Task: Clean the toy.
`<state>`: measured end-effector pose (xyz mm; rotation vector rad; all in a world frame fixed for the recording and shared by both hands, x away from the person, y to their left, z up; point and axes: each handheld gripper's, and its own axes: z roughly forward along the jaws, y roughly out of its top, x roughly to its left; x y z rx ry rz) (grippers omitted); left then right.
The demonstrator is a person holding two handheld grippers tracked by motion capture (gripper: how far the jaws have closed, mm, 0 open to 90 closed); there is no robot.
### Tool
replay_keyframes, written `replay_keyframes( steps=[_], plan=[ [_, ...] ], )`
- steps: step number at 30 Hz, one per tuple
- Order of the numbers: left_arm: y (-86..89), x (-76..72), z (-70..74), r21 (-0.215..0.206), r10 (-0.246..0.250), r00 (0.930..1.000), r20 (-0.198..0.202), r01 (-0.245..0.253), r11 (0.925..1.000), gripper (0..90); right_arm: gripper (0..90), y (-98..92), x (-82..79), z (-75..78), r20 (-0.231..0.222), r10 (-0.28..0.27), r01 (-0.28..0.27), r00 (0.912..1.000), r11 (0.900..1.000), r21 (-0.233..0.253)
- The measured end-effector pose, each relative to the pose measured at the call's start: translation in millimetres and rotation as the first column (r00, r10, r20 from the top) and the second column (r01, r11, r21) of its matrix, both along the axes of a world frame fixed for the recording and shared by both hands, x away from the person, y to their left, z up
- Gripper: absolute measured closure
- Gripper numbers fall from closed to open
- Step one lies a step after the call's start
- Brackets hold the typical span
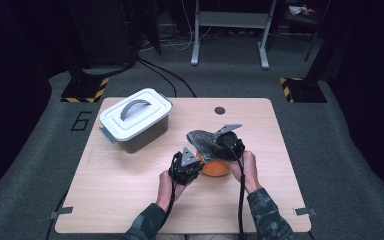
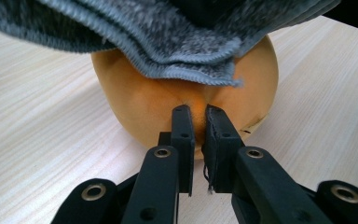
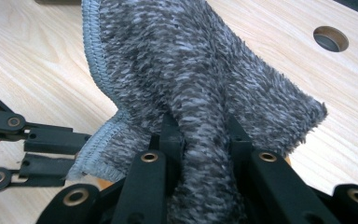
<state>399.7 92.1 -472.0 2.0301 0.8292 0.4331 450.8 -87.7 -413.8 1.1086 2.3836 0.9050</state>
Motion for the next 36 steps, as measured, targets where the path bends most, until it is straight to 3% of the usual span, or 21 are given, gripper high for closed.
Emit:
replay_keyframes(
  steps=[11, 17, 23, 29, 36],
  plan=[
    [-0.3, -0.1, -1.4, -0.008, 0.012, 0.9999, -0.008, -0.012, 0.9999, 83.3, 74.0, -23.1, -5.1, 5.4, -0.004, -0.062, 0.062, 0.9981, 0.998, -0.013],
    [0.7, 0.2, -1.7, -0.01, 0.011, 0.9999, -0.007, -0.011, 0.9999, 83.3, 73.9, -38.9, -4.0, 1.8, -0.013, -0.109, 0.109, 0.9939, 0.994, 0.009],
    [1.1, 0.4, -3.0, -0.025, 0.013, 0.9998, -0.017, -0.013, 0.9996, 83.3, 73.7, -55.7, -6.3, -7.2, -0.025, -0.179, 0.18, 0.9835, 0.984, 0.015],
    [1.9, 0.0, -3.9, -0.032, 0.012, 0.9997, -0.02, -0.013, 0.9994, 83.3, 73.6, -68.6, -5.8, -20.2, -0.066, -0.236, 0.238, 0.9694, 0.971, 0.012],
    [2.8, 1.1, -4.2, -0.031, 0.006, 0.9998, -0.016, -0.006, 0.9995, 83.1, 73.6, -75.3, -3.3, -32.9, -0.102, -0.26, 0.262, 0.9603, 0.965, 0.009]
  ],
)
